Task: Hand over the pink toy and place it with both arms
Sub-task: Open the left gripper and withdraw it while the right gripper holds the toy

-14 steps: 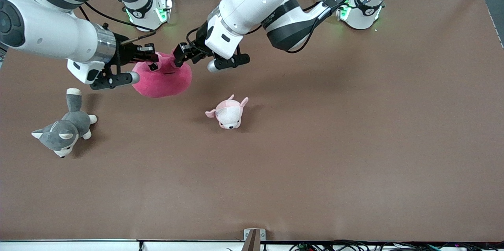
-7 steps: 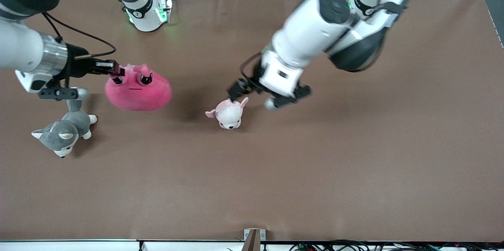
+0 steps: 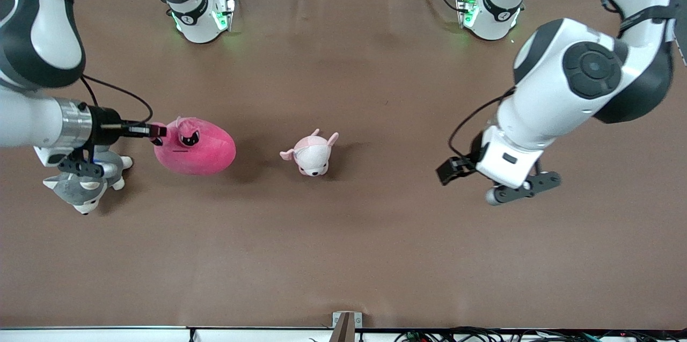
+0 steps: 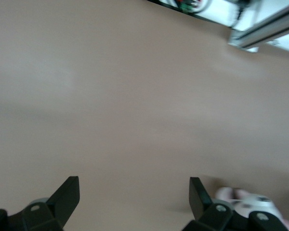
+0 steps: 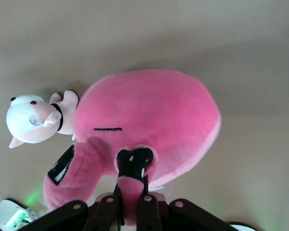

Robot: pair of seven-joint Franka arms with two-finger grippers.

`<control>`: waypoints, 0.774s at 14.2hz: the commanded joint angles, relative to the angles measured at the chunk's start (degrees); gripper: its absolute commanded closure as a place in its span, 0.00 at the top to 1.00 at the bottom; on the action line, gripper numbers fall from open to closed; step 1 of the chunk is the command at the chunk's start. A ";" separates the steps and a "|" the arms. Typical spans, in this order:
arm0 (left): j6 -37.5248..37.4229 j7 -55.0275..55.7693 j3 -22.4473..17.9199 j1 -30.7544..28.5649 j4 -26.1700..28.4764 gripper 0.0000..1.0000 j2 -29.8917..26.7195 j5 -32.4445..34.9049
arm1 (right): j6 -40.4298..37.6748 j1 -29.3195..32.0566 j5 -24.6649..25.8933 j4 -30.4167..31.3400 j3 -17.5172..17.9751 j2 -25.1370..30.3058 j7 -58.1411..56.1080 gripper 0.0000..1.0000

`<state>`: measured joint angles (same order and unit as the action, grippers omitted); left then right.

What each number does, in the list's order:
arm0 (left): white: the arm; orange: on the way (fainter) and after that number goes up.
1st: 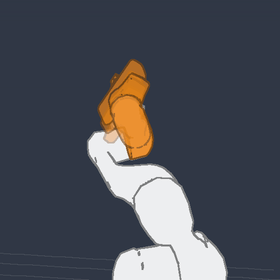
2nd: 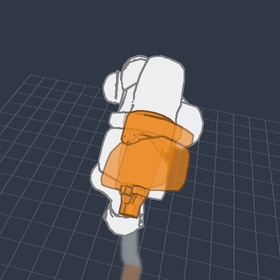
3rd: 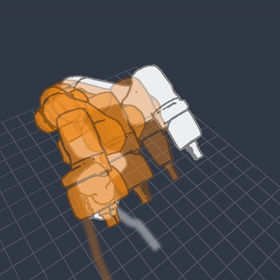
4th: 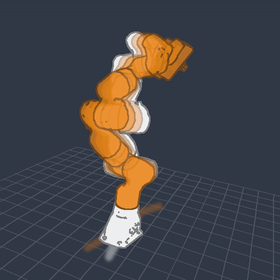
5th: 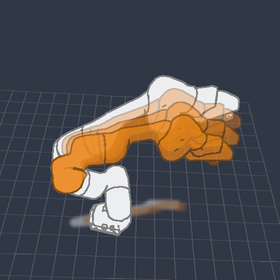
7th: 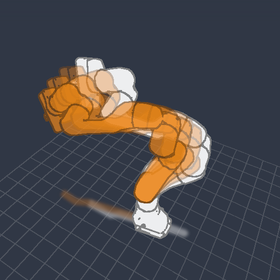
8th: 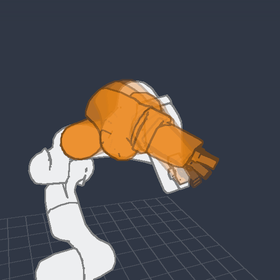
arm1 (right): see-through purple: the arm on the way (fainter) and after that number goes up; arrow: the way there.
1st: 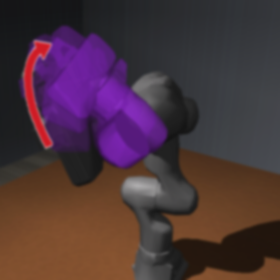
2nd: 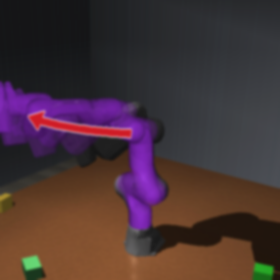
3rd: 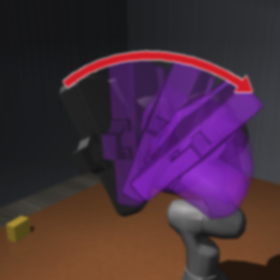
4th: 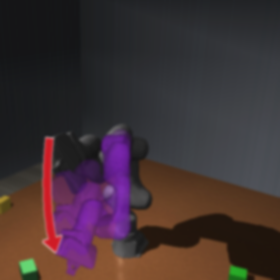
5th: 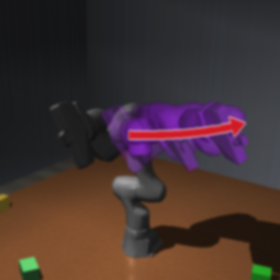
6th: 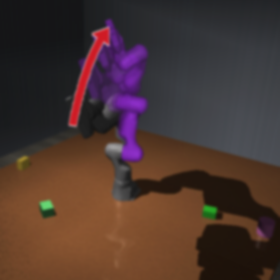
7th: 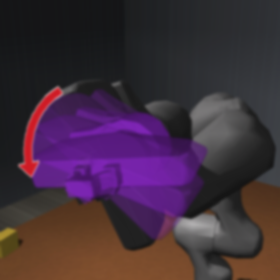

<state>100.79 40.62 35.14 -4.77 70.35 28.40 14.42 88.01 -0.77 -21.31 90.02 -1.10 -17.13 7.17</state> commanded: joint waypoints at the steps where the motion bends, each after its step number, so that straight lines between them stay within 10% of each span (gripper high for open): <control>1: -5.85 -8.59 0.37 -4.53 0.75 1.00 -4.40 2.01 | -0.12 4.63 -5.48 -0.29 0.93 -3.34 -4.08 0.02; 8: -16.49 -19.69 -0.50 -8.07 1.45 1.00 -14.14 -0.17 | 2.34 6.31 -7.60 -0.29 1.02 -9.05 -7.78 0.02; 11: -16.85 -24.60 -12.76 -2.20 8.37 1.00 -22.30 -8.49 | 2.60 6.49 -9.01 -0.37 0.93 -11.08 -11.64 0.02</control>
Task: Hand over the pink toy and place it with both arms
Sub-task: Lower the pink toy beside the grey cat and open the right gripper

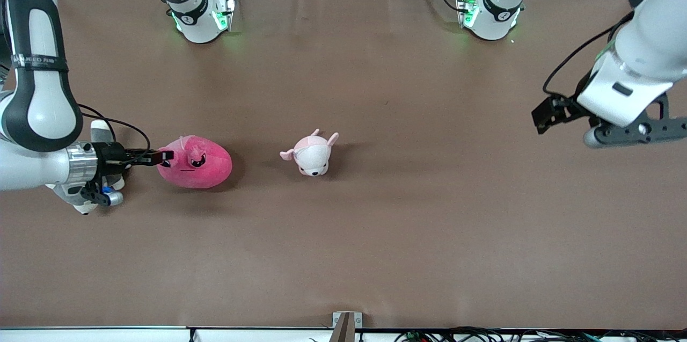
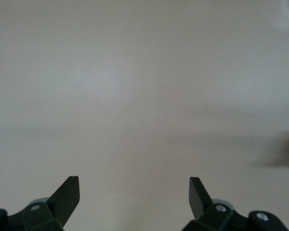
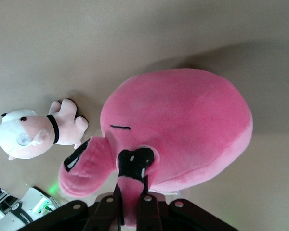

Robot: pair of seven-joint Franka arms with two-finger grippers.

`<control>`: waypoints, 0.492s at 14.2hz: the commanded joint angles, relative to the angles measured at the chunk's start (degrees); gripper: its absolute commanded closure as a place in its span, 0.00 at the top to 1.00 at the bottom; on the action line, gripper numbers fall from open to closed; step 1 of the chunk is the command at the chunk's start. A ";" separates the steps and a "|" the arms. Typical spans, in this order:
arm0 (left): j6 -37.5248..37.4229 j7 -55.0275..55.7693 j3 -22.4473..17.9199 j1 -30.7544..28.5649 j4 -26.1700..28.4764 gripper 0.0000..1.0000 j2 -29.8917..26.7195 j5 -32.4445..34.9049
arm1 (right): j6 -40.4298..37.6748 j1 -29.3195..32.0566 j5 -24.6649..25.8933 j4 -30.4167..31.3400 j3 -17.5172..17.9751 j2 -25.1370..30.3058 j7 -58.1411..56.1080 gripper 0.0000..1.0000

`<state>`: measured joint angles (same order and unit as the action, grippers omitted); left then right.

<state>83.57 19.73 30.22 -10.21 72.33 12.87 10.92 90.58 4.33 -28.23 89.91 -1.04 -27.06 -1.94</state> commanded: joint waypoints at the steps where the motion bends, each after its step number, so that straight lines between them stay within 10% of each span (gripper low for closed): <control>1: 0.80 -5.21 -12.94 6.66 9.56 1.00 -9.76 -7.38 | 0.56 1.73 -2.62 -0.18 0.95 -1.59 -3.07 0.02; 7: 1.42 -7.52 -21.52 14.07 20.30 1.00 -20.07 -8.55 | 0.83 1.91 -2.80 -0.09 0.86 -3.35 -4.56 0.03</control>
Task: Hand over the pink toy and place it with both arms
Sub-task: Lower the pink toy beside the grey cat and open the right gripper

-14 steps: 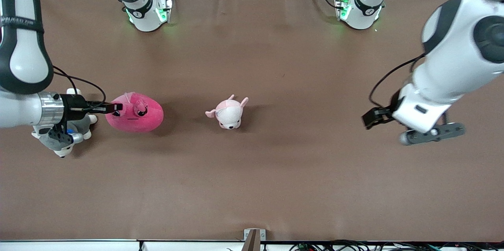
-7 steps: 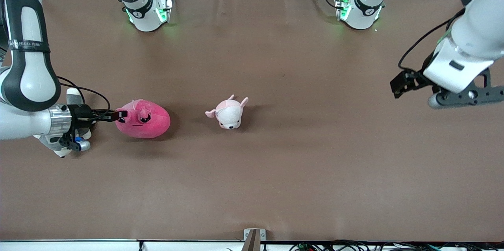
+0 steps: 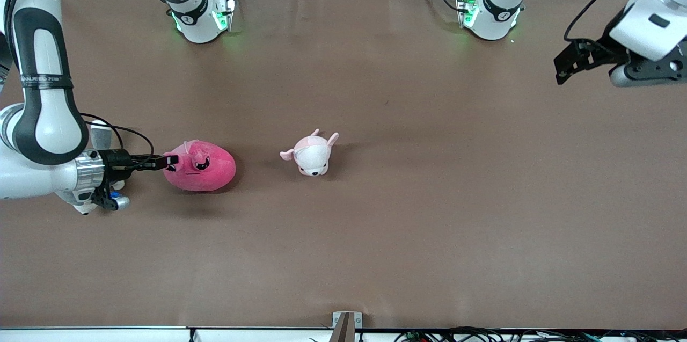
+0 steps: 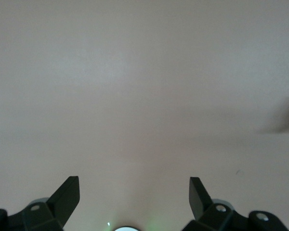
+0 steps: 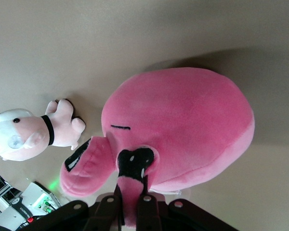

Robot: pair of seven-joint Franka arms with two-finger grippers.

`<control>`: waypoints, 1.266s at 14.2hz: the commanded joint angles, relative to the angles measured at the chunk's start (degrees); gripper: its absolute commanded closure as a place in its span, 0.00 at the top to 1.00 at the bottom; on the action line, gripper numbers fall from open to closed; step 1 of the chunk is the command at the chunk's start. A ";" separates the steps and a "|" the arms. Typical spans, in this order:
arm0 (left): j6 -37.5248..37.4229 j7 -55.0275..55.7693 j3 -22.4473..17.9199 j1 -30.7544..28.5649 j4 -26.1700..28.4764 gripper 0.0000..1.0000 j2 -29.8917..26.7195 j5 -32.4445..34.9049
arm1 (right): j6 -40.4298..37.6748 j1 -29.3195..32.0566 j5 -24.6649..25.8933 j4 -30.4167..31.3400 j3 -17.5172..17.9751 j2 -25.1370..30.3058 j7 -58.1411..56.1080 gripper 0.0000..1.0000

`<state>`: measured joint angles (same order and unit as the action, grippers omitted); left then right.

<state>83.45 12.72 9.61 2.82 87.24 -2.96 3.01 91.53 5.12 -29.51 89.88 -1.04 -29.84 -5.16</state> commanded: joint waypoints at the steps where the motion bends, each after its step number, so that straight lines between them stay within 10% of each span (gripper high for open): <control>1: 1.54 -0.59 -1.87 1.66 6.26 1.00 -5.38 -0.63 | 0.40 1.21 -1.42 -0.06 0.86 -1.09 -2.56 0.03; 6: 1.54 -0.77 -3.72 2.72 5.92 1.00 -4.69 -0.89 | 1.46 1.91 -0.99 -0.15 0.86 -2.41 -3.54 0.13; 8: 1.54 -0.85 -3.72 2.37 5.66 1.00 -3.99 -2.39 | 1.81 1.73 -0.55 -0.58 0.77 -2.33 -3.01 0.99; 18: 1.72 -0.85 -3.81 2.19 5.66 1.00 -1.44 -2.39 | -6.89 3.23 15.25 -9.02 0.86 12.33 -2.22 1.00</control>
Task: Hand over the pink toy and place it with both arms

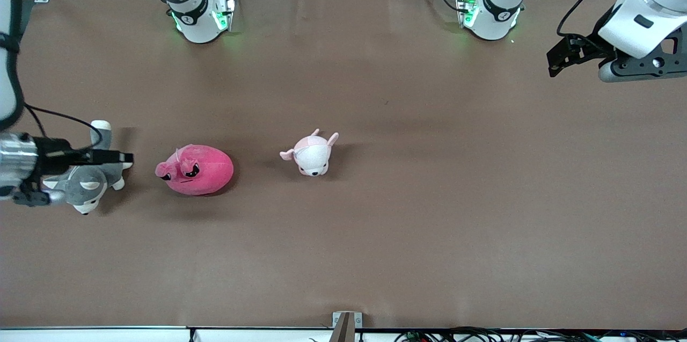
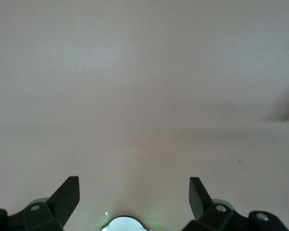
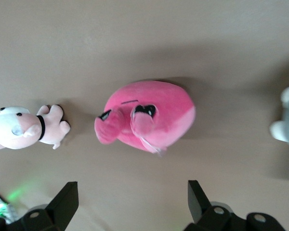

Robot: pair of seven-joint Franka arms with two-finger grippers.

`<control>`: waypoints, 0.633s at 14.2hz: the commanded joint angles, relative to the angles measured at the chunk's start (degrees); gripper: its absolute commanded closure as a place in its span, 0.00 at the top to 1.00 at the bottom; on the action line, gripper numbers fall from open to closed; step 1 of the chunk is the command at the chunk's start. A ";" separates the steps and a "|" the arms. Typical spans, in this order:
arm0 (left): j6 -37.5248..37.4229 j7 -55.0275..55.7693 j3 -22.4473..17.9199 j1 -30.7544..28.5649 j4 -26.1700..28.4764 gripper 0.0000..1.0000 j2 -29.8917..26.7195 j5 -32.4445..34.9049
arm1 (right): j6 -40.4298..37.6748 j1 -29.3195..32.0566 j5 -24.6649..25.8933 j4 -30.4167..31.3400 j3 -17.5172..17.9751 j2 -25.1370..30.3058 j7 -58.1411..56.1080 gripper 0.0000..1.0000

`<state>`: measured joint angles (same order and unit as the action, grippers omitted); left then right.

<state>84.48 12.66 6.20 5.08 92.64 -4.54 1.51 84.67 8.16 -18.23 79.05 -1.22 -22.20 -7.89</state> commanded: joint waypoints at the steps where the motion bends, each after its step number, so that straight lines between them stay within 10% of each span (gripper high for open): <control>1: 0.69 -0.79 -0.40 -0.16 0.26 1.00 0.67 -0.89 | 0.06 -0.07 6.60 1.81 1.31 6.45 0.51 1.00; 9: 1.56 -0.79 0.04 0.54 -1.49 1.00 2.26 -0.98 | 1.72 -1.30 18.75 -0.30 1.40 14.38 5.16 1.00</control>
<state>86.03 12.65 6.35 5.55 92.41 -2.78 1.50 85.37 6.92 -1.33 78.62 -0.04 -9.03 -5.61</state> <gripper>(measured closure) 0.000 0.000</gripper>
